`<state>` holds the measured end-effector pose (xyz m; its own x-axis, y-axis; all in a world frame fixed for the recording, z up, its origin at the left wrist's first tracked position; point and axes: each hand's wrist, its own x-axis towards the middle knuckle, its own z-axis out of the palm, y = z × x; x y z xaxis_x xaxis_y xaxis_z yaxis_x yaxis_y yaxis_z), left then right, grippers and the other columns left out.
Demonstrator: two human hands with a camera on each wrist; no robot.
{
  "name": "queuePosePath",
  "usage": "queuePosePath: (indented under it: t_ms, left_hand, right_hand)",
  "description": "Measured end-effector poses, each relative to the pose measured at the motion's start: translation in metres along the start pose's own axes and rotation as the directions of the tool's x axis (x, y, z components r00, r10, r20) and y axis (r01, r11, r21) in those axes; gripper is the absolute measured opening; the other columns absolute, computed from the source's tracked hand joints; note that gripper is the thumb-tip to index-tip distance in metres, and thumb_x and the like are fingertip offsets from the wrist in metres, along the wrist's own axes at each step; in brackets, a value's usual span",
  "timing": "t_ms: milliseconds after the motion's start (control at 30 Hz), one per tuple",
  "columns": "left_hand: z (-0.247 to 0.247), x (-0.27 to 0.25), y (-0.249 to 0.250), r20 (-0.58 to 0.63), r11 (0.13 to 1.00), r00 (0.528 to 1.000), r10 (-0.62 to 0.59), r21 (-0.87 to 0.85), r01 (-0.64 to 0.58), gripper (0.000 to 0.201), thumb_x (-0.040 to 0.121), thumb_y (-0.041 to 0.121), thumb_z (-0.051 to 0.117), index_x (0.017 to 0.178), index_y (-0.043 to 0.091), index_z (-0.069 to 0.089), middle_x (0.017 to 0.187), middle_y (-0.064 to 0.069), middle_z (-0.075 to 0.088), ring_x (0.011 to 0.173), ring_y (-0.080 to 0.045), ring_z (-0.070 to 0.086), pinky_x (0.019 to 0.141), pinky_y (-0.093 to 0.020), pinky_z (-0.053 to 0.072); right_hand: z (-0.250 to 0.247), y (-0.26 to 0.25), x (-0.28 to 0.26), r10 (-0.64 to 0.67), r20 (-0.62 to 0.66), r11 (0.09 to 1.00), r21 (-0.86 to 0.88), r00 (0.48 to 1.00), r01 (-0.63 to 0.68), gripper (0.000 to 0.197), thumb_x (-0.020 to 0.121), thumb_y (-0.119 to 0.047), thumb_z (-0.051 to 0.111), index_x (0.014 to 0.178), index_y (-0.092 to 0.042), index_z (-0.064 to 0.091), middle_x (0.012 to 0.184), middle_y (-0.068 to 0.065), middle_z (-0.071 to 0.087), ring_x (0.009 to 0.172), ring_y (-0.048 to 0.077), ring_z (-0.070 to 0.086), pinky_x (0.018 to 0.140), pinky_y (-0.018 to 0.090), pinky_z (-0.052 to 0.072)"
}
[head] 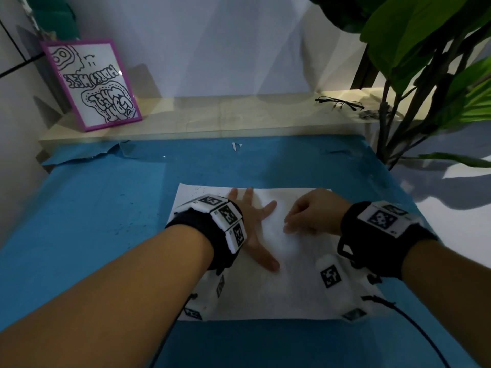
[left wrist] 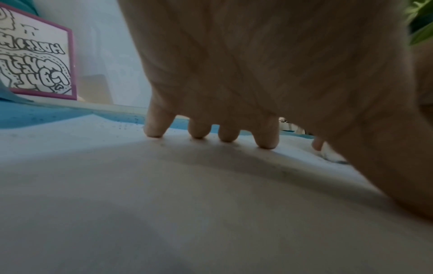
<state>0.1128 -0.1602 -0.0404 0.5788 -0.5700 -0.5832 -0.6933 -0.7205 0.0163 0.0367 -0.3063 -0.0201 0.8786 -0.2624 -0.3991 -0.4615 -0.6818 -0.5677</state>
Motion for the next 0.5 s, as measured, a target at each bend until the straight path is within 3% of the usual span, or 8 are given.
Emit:
queuePosePath:
  t_ms: [133, 200, 267, 367, 500]
  left_hand:
    - [-0.0006, -0.0015, 0.0004, -0.002, 1.000, 1.000, -0.003, 0.008, 0.003, 0.129, 0.053, 0.083, 0.065, 0.142, 0.048, -0.022, 0.154, -0.005, -0.030, 0.142, -0.038, -0.022, 0.110, -0.064, 0.003]
    - [-0.0015, -0.0012, 0.0012, 0.009, 1.000, 1.000, -0.003, -0.002, 0.003, 0.128, 0.054, 0.082, 0.065, 0.142, 0.048, -0.022, 0.154, -0.004, -0.031, 0.141, -0.037, -0.023, 0.110, -0.064, 0.003]
    - [-0.0016, -0.0010, 0.0006, 0.011, 1.000, 1.000, -0.001, -0.006, 0.002, 0.129, 0.053, 0.082, 0.065, 0.142, 0.048, -0.022, 0.154, -0.004, -0.031, 0.141, -0.037, -0.023, 0.110, -0.065, 0.003]
    - [-0.0007, -0.0018, -0.0008, 0.006, 1.000, 1.000, 0.002, -0.003, -0.002, 0.129, 0.052, 0.084, 0.064, 0.142, 0.048, -0.022, 0.154, -0.005, -0.031, 0.141, -0.038, -0.023, 0.111, -0.064, 0.003]
    - [-0.0012, -0.0024, 0.0009, 0.007, 1.000, 1.000, 0.003, -0.019, -0.003, 0.129, 0.053, 0.082, 0.065, 0.142, 0.048, -0.022, 0.154, -0.004, -0.031, 0.141, -0.037, -0.023, 0.111, -0.064, 0.003]
  right_hand:
    - [0.0028, -0.0012, -0.0045, 0.004, 0.137, 0.997, -0.072, 0.991, 0.006, 0.006, 0.069, -0.025, 0.079, 0.073, -0.023, 0.075, 0.079, -0.009, 0.070, 0.077, 0.005, 0.061, 0.068, 0.019, 0.048]
    - [-0.0008, 0.0030, -0.0006, -0.004, 0.046, 1.000, -0.005, 0.999, 0.004, 0.008, 0.070, -0.024, 0.079, 0.076, -0.021, 0.075, 0.075, -0.007, 0.069, 0.070, 0.006, 0.060, 0.064, 0.020, 0.049]
    - [-0.0002, 0.0048, -0.0004, -0.038, -0.019, 0.999, 0.012, 0.999, 0.038, 0.007, 0.069, -0.022, 0.079, 0.074, -0.020, 0.074, 0.076, -0.008, 0.069, 0.072, 0.006, 0.061, 0.068, 0.021, 0.050]
    - [0.0037, 0.0056, -0.0039, -0.058, 0.088, 0.997, -0.043, 0.994, 0.062, 0.005, 0.070, -0.022, 0.079, 0.073, -0.021, 0.074, 0.078, -0.009, 0.070, 0.076, 0.005, 0.062, 0.075, 0.021, 0.051]
    - [0.0002, 0.0084, -0.0004, -0.061, -0.058, 0.998, 0.004, 0.996, 0.061, 0.006, 0.072, -0.021, 0.078, 0.073, -0.021, 0.072, 0.075, -0.012, 0.066, 0.068, 0.000, 0.056, 0.060, 0.015, 0.043]
